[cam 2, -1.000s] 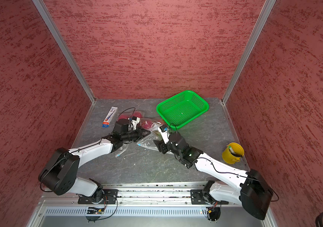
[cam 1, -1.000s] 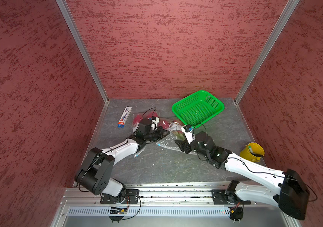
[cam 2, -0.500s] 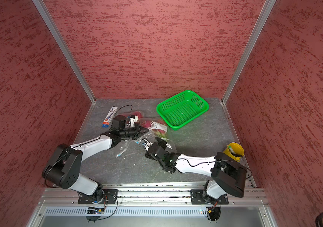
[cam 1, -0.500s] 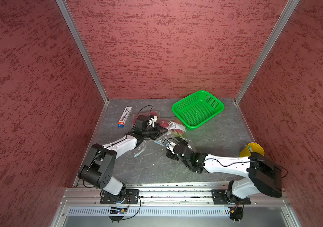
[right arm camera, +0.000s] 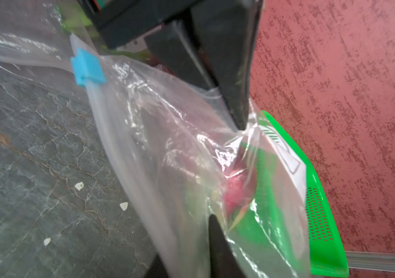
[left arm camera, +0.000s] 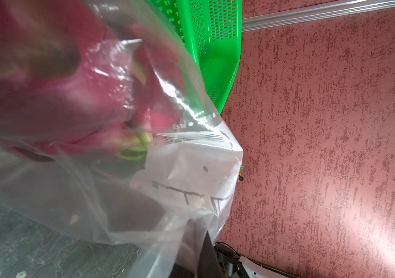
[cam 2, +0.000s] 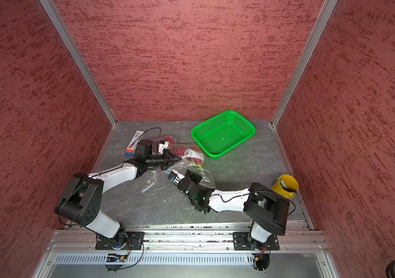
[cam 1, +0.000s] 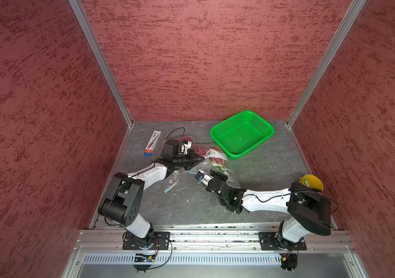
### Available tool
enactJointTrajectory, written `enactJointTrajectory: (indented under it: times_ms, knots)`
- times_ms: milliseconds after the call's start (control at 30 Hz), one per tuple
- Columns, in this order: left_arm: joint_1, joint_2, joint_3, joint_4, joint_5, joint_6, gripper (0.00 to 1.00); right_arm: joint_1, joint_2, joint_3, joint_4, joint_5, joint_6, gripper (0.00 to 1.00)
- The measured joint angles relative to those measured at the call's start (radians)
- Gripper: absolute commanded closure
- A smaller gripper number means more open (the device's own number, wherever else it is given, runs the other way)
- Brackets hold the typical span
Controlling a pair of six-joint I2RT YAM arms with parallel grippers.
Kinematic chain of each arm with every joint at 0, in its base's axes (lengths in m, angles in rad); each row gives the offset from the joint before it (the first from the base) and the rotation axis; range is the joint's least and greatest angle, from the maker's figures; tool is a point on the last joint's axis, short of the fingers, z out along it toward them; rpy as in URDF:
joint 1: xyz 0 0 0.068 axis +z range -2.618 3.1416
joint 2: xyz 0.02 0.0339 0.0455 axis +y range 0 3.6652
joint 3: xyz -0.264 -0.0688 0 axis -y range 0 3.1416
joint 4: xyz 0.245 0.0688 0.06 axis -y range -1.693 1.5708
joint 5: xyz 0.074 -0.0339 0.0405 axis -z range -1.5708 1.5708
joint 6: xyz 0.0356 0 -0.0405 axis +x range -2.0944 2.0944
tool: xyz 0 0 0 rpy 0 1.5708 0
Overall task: Open the zip-top bag and take out the dragon fruit
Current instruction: Pick up the zipper food storage bag at the center of the board.
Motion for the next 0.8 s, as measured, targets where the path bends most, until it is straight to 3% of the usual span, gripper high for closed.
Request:
enactJointTrajectory:
  times_ms: [133,233,567,800]
  knots:
    - [0.041,-0.002,0.005,0.008,0.001,0.009,0.48,-0.004,-0.057,0.047,-0.07,-0.083,0.038,1.0]
    - [0.09,-0.016,0.02,0.006,-0.003,0.024,0.35,-0.023,-0.072,0.102,-0.136,-0.179,0.085,1.0]
    - [0.228,-0.173,0.072,0.091,-0.01,0.092,0.24,-0.184,-0.158,0.201,-0.294,-0.544,0.243,1.0]
    - [0.241,-0.179,0.061,0.338,0.034,0.09,0.24,-0.325,-0.244,0.254,-0.316,-0.758,0.318,1.0]
